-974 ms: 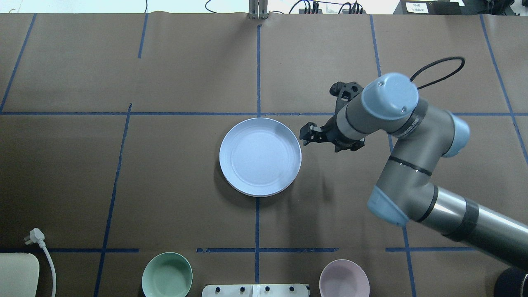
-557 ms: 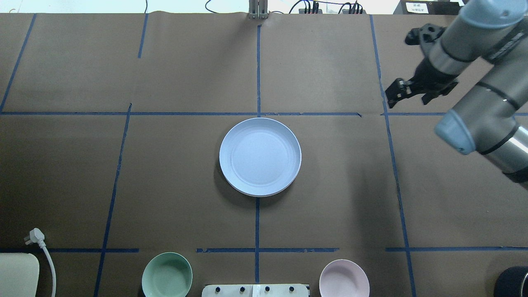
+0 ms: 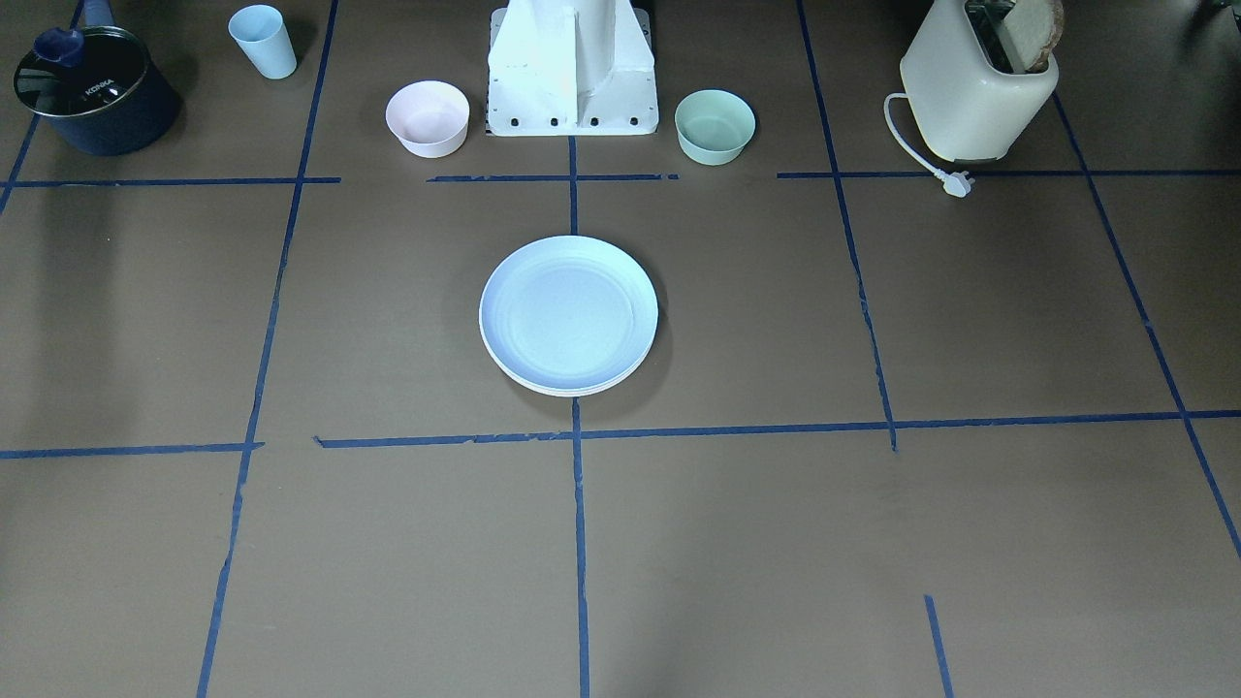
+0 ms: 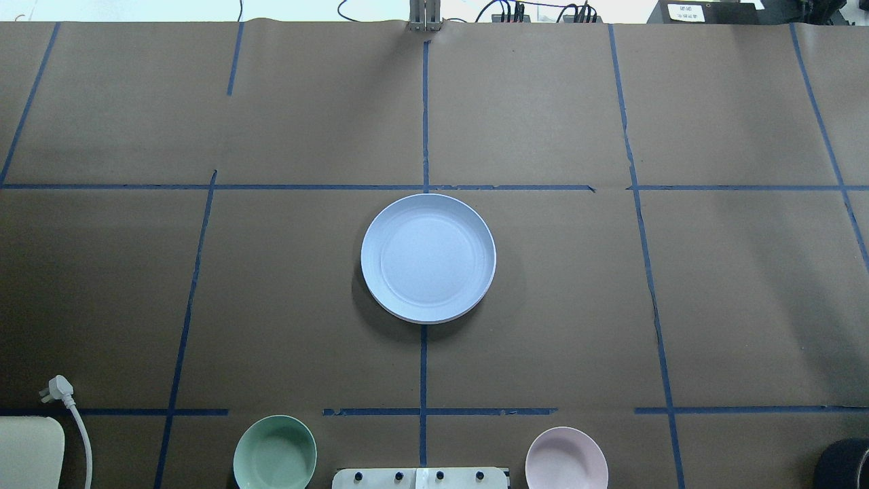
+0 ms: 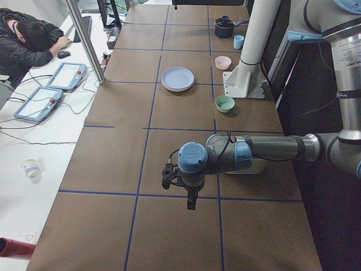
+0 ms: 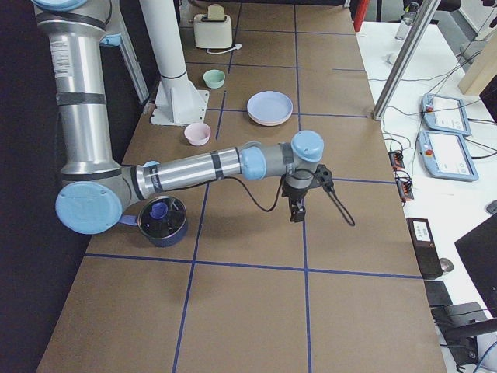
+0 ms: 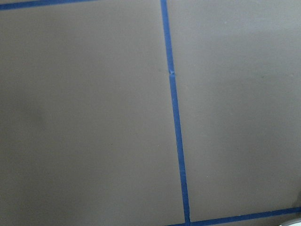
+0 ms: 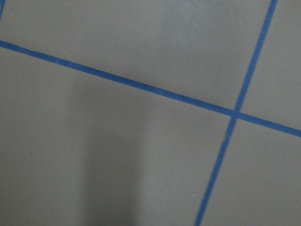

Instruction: Stack three plates with pink and blue

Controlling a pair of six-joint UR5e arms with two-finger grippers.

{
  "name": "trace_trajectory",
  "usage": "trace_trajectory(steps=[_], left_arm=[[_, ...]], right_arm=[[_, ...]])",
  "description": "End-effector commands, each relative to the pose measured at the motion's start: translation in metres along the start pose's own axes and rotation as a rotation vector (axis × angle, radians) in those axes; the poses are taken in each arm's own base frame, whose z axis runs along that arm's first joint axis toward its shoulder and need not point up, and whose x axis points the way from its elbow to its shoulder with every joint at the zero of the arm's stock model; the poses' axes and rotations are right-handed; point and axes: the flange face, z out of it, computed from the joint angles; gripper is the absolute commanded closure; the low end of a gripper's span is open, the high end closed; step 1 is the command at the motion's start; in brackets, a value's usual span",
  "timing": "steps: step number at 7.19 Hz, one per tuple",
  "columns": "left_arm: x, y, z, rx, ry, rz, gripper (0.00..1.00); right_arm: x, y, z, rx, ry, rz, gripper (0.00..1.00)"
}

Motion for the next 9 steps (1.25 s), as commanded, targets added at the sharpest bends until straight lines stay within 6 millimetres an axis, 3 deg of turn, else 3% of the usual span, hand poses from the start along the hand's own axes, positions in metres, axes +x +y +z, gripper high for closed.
trace_trajectory(steps=[1, 9], left_arm=[[0.0020, -0.0014, -0.0019, 0.007, -0.001, 0.017, 0.00], [0.0055, -0.0011, -0.0051, 0.013, -0.004, 0.024, 0.00]], right_arm=[[0.0635, 0.1073, 0.0057, -0.013, 0.000, 0.109, 0.00], [0.0609, 0.1093, 0.0059, -0.014, -0.005, 0.123, 0.00]])
